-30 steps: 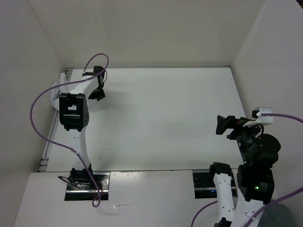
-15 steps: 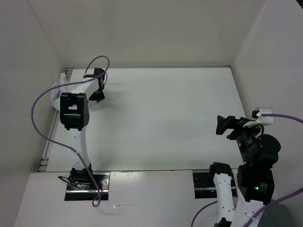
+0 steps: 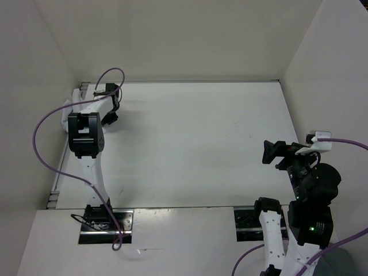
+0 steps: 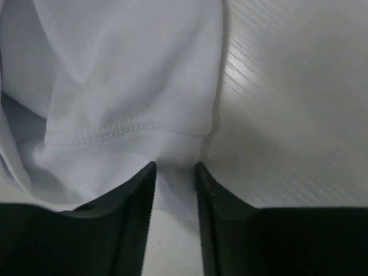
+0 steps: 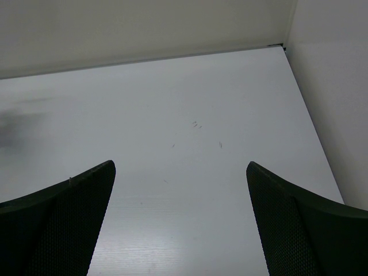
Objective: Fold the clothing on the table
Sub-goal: Move the skirt to the center of the board
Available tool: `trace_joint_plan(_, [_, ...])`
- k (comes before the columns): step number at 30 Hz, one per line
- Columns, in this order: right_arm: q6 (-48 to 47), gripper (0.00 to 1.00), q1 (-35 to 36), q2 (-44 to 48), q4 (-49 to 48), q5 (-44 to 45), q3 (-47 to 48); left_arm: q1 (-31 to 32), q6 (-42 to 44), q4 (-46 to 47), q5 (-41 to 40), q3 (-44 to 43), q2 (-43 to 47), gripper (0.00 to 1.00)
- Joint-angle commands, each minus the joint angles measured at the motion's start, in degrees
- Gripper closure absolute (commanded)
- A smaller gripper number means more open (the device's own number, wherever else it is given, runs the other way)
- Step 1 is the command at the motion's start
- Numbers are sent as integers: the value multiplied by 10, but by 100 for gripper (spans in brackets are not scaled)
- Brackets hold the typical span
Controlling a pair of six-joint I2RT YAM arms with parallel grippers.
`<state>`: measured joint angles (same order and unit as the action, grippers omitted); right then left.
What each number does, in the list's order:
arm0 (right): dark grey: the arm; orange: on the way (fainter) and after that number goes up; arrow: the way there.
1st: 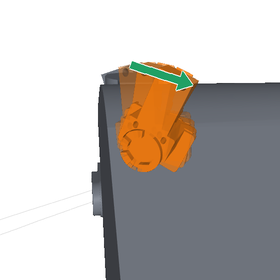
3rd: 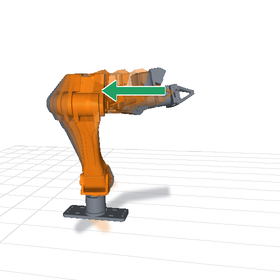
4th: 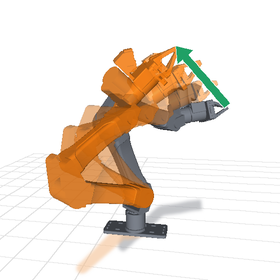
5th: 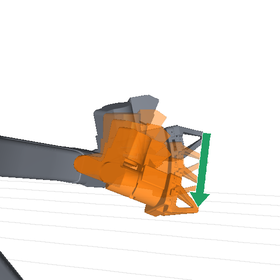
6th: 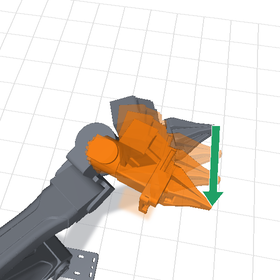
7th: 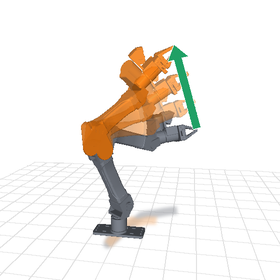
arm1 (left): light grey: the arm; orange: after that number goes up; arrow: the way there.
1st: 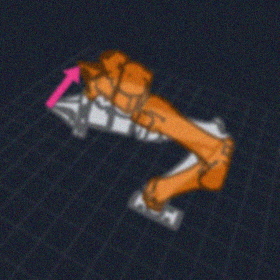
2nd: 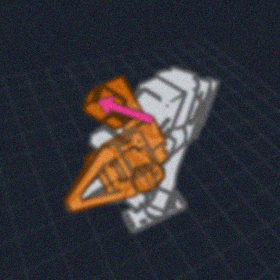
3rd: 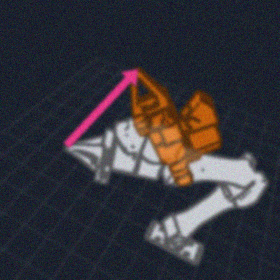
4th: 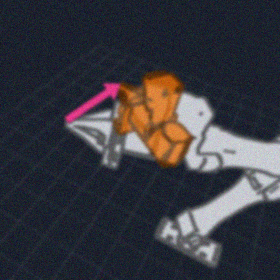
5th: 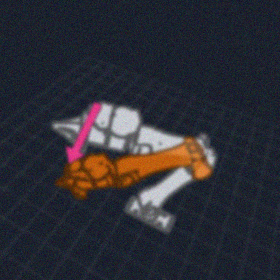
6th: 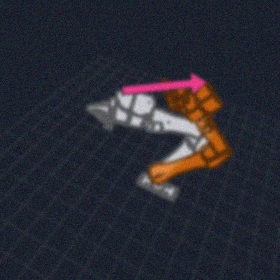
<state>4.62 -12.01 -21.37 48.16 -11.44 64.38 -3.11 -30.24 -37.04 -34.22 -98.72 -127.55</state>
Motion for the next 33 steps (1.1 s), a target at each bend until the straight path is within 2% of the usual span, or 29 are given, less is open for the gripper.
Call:
trace_joint_plan(1, [-2,1,5,1,-4,-4,0,-13,17,-18,50,29,-28,62])
trace_joint_plan(4, [-2,1,0,1,-4,-4,0,-13,30,-11,88,35,-13,77])
trace_joint_plan(6, [-2,1,0,1,-4,-4,0,-13,20,-6,117,54,1,81])
trace_joint_plan(7, [-2,1,0,1,-4,-4,0,-13,13,-6,130,60,21,83])
trace_joint_plan(10, [-2,1,0,1,-4,-4,0,13,-22,-1,206,105,89,99])
trace_joint_plan(11, [-2,1,0,1,-4,-4,0,27,-31,9,224,126,114,100])
trace_joint_plan(13, [-2,1,-6,1,-4,1,0,90,-59,41,263,173,192,100])
trace_joint_plan(15, [-2,1,-13,1,-4,1,0,147,-95,58,271,180,243,100])
trace_joint_plan(16, [-2,1,-13,6,-4,1,0,210,-111,51,266,170,251,100])
trace_joint_plan(18, [-2,1,-18,6,-4,1,0,274,-140,43,260,144,251,100])
trace_joint_plan(19, [-2,1,-18,6,-4,1,0,329,-151,43,260,144,244,91])
trace_joint_plan(20, [-2,1,-18,6,-4,1,0,351,-151,70,275,144,238,25])
trace_joint_plan(21, [-2,1,-23,11,-4,6,0,367,-142,63,281,128,226,0])
trace_joint_plan(24, [-2,1,-23,18,-4,6,0,384,-129,25,244,86,240,0])
trace_joint_plan(27, [-2,1,-23,19,-4,6,0,373,-111,25,223,106,308,0])
trace_joint_plan(29, [-2,1,-23,19,-4,6,0,352,-117,43,264,169,353,0])
trace_joint_plan(33, [-2,1,-28,19,-4,6,0,359,-179,97,348,281,370,0])
